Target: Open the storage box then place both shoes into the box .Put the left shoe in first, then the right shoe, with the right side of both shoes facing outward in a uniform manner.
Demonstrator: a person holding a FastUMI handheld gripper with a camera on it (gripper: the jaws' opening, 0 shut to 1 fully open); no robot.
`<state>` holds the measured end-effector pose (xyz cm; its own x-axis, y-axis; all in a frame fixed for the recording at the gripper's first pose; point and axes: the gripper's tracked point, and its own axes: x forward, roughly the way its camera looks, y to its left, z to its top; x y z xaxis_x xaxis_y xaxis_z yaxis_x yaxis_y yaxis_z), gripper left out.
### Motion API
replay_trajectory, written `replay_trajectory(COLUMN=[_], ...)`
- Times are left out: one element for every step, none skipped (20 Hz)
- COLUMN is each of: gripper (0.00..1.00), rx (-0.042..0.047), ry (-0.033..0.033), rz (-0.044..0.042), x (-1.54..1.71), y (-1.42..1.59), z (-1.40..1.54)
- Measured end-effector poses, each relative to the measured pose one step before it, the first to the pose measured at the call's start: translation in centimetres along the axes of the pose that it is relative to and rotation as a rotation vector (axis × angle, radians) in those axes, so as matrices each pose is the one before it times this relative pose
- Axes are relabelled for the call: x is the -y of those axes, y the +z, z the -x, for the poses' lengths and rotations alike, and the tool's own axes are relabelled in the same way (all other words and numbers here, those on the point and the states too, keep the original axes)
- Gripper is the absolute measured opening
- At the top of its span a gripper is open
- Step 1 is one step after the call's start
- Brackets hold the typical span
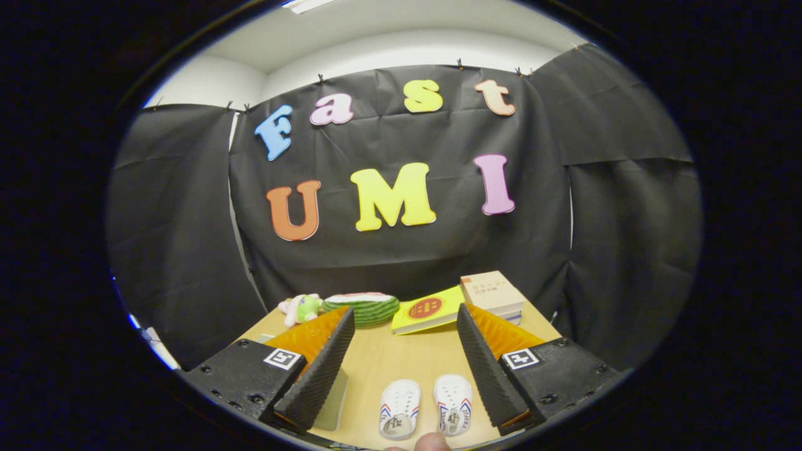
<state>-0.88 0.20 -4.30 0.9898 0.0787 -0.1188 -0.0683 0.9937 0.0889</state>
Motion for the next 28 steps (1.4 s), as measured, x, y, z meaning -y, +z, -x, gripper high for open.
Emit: replay_trajectory(gripper=[1.00,1.00,1.00,1.00,1.00,1.00,1.00,1.00,1.00,1.00,0.99,0.99,0.99,0.98,0.98,0.97,0.96,0.94,0.93,0.91,0.90,0.87,0.84,0.78,0.72,0.61,0.54,0.47], rx=[-0.02046,-0.01607,-0.01520,-0.01008,-0.02667,-0.02523,-0.02746,-0.03522,-0.02866,-0.02820,-0.02736,-0.02972,-0.03824,-0.04006,-0.04615,-0.04439,-0.03660,-0.03762,-0.04389,-0.03373,-0.03209,-0.02601,-0.01998,-0.01592,-0.01575,-0.01259,-0.01409,-0.01096], ry=[0.01768,0.01974,0.01968,0.01938,0.01722,0.02247,0.02651,0.03303,0.02812,0.02478,0.02276,0.02888,0.03848,0.04291,0.03628,0.03073,0.02651,0.02155,0.02561,0.02570,0.01128,0.01356,0.01055,0.01117,0.00941,0.01403,0.01353,0.01763], rz=[-0.00651,-0.00294,0.00158,0.01517,0.01248,-0.00283,-0.01709,-0.02001,-0.01943,-0.01398,-0.01232,-0.01420,-0.02028,-0.02217,-0.02215,-0.01928,-0.01525,-0.00922,-0.00832,-0.01996,-0.02809,-0.03707,-0.04101,-0.04122,-0.04059,-0.03550,-0.02097,-0.02833], x=[-0.419,-0.530,-0.428,-0.509,-0.266,-0.439,-0.481,-0.769,-0.596,-0.624,-0.595,-0.884,-0.970,-1.034,-0.855,-0.503,-0.353,-0.290,-0.316,-0.281,0.080,0.314,0.232,0.363,0.244,0.024,-0.024,-0.032], y=[-0.574,-0.741,-0.572,-0.733,-1.023,-1.107,-0.919,-1.170,-0.972,-0.982,-0.910,-1.169,-1.133,-1.485,-1.342,-1.298,-0.976,-1.112,-1.096,-0.992,-0.755,-0.543,-0.393,-0.181,-0.142,-0.135,0.035,-0.129], z=[-0.166,-0.111,-0.136,-0.216,-0.289,-0.324,-0.306,-0.272,-0.346,-0.204,-0.340,-0.486,-0.477,-0.425,-0.585,-0.727,-0.649,-0.842,-0.650,-0.639,-0.595,-0.660,-0.554,-0.466,-0.454,-0.499,-0.429,-0.330])
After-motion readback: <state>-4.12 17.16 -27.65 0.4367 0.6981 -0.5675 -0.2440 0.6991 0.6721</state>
